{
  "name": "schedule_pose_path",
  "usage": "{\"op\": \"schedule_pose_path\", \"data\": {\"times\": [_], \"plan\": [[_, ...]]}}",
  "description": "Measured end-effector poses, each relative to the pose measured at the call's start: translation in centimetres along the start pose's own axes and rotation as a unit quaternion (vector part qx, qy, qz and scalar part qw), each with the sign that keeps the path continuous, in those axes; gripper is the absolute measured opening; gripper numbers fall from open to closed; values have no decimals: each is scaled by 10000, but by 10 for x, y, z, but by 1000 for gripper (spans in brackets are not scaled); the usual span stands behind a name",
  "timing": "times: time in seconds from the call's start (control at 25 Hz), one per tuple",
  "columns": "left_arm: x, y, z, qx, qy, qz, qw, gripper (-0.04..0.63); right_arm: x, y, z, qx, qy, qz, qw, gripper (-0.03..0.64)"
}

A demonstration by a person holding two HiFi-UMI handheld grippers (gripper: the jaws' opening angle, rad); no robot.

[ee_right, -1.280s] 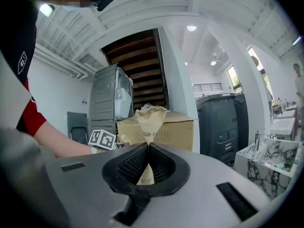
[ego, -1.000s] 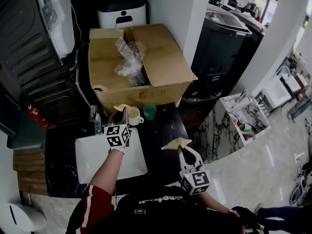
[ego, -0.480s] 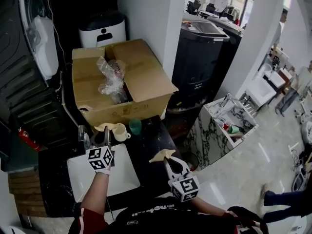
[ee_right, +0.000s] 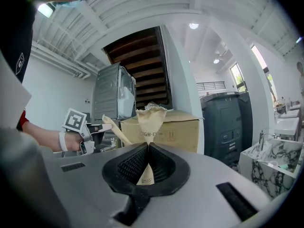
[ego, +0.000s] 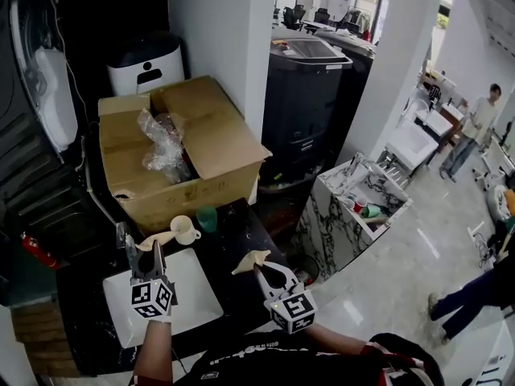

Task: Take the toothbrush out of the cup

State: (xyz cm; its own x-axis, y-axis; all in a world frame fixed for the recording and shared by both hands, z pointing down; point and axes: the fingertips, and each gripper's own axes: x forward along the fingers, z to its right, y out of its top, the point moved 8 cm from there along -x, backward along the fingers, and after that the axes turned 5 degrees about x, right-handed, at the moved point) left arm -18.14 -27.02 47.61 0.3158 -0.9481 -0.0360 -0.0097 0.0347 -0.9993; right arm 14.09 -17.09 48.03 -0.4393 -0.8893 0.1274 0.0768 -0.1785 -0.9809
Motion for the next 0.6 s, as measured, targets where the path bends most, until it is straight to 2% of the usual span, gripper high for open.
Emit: {"op": "schedule_pose_path", "data": {"times": [0.28, 0.6], "plan": [[-47, 8, 14, 165, 48, 144, 9997, 37, 9, 12, 0, 3, 81, 221, 9997, 37], [-80, 17, 17, 160, 184, 403, 9989, 37, 17, 24, -2, 9, 186, 331, 9993, 37]]}}
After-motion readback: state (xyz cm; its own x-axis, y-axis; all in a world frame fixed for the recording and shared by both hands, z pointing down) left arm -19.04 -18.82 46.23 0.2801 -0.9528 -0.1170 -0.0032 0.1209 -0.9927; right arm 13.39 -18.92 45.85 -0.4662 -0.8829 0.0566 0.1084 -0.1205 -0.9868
